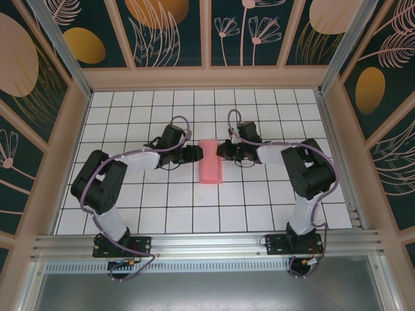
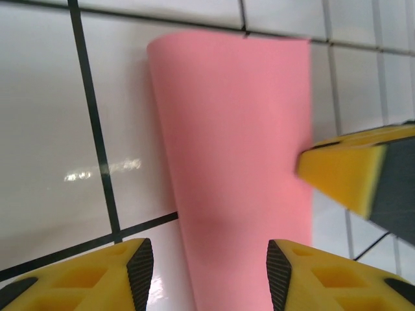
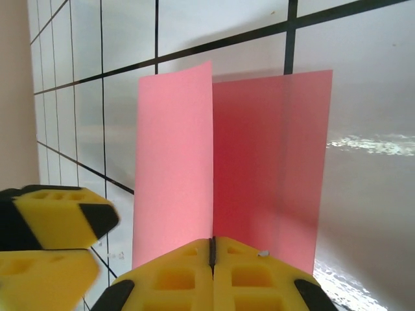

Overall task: Fold a paper plane with a square sheet of paper (fold left side to right side)
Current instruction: First fold in half a square sheet of paper at the center of the table.

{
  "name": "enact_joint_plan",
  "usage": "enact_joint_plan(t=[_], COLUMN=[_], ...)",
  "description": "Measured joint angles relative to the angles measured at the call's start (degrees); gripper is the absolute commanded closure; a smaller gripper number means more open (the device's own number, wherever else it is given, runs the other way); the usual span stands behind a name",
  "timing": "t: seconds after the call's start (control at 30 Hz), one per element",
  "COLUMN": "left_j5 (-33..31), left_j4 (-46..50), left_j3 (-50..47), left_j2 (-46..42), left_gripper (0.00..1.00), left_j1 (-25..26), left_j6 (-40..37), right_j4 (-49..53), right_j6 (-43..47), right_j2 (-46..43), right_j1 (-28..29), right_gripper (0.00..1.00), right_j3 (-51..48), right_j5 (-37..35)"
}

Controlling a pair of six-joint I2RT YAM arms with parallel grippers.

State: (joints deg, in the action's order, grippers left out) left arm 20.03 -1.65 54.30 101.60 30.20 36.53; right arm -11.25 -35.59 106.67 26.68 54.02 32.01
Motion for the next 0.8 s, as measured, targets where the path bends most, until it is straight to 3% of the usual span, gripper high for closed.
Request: enact_joint_plan(t=[0.67, 0.8], left_j5=[-6.1, -7.0], left_j4=[7.3, 8.2], left_j3=[7.5, 8.3], left_j2=[6.4, 7.3], left_gripper=[0.49, 0.49], left_j1=[3.7, 4.0], left_j6=[-1.6, -1.8], right_j4=[4.0, 4.3], right_j6=[2.6, 2.9], right_j2=[0.0, 0.0], right_j1=[0.0, 0.0], right_gripper=[0.94, 0.83], right_j3=[1.0, 1.0], right_j5=[-3.8, -4.1])
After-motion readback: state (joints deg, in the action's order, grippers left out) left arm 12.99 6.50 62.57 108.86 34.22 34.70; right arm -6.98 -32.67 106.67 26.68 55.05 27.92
